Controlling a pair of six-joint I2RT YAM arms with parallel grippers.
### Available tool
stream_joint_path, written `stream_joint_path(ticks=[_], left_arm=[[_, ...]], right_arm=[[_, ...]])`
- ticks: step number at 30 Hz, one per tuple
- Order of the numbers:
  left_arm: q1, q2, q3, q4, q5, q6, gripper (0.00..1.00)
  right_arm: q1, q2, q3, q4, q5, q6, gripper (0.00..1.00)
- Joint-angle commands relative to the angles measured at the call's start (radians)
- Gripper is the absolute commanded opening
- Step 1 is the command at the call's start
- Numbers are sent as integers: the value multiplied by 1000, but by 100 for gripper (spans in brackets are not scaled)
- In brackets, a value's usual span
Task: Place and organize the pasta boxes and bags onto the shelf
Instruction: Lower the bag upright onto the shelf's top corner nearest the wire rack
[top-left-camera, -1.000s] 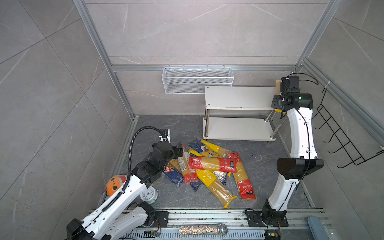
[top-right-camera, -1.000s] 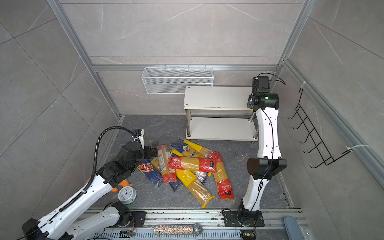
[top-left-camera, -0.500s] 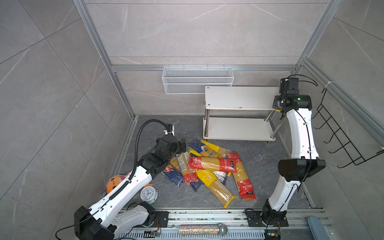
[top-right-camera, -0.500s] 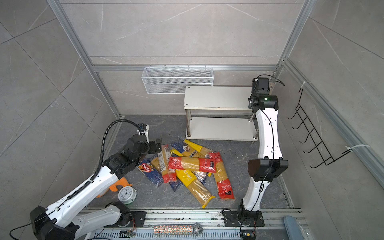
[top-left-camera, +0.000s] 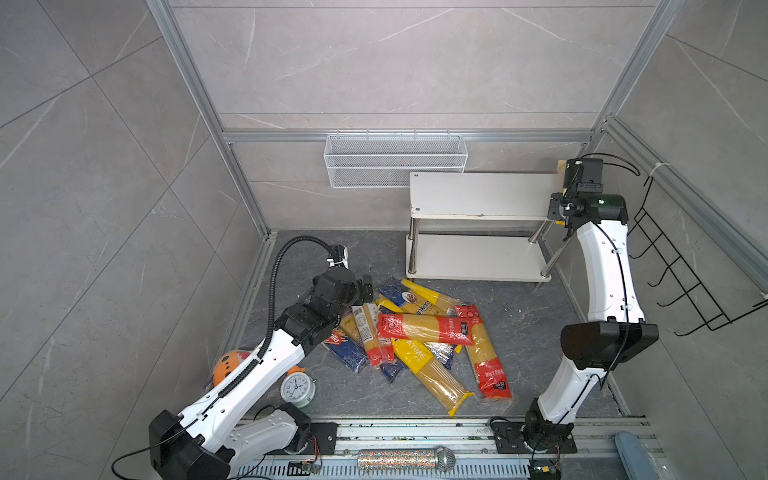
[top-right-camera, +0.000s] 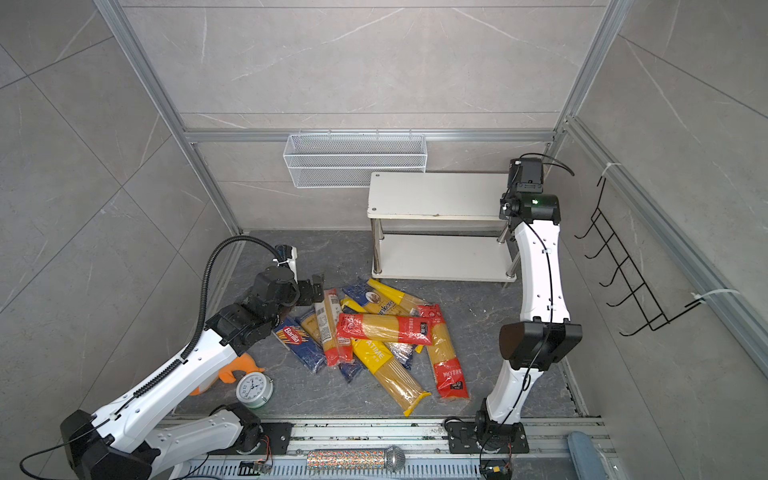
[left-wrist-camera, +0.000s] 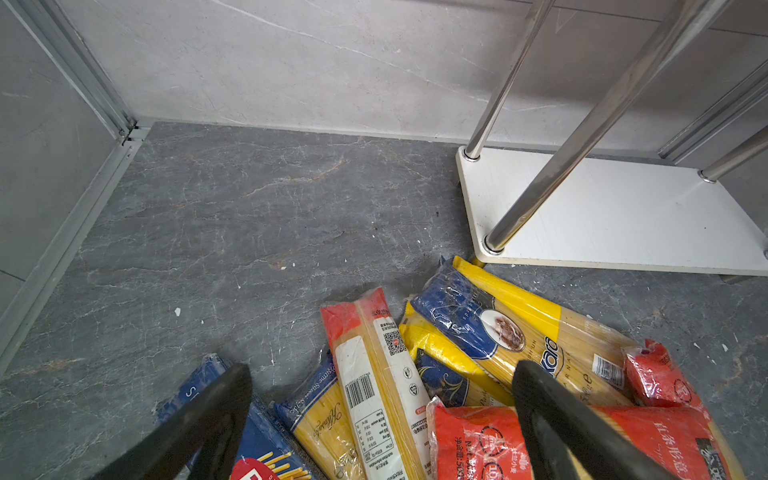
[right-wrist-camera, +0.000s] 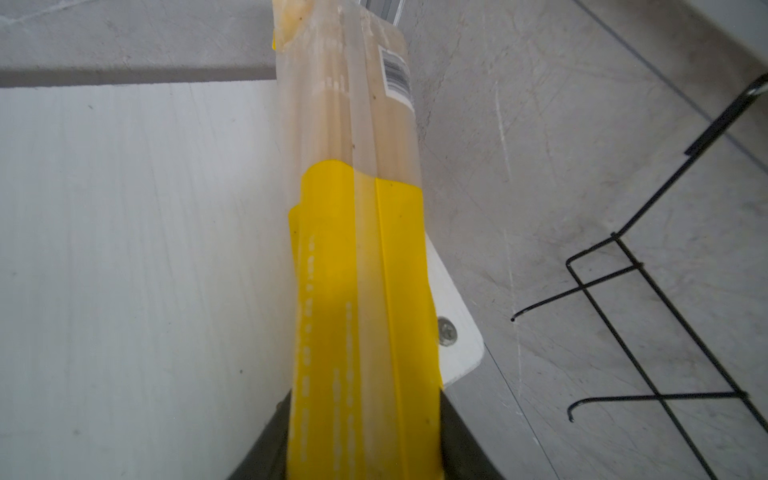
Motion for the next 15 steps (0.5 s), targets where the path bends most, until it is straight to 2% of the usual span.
stream_joint_path(ticks=[1,5,11,15], left_arm=[[-7,-13,37,1,14,-6,100],[-6,-22,34,1,21,-7,100],[-9,-63,10,-1,13,-14,100],[-9,-77,15,-12,9,-12,100]], right_arm=[[20,3,-94,-113,13,-88,48],[45,-41,-143,-66,-1,-126,53],[58,-61,-180,-40,13,-147,54],[61,-77,-204,-18,47,-152,63]])
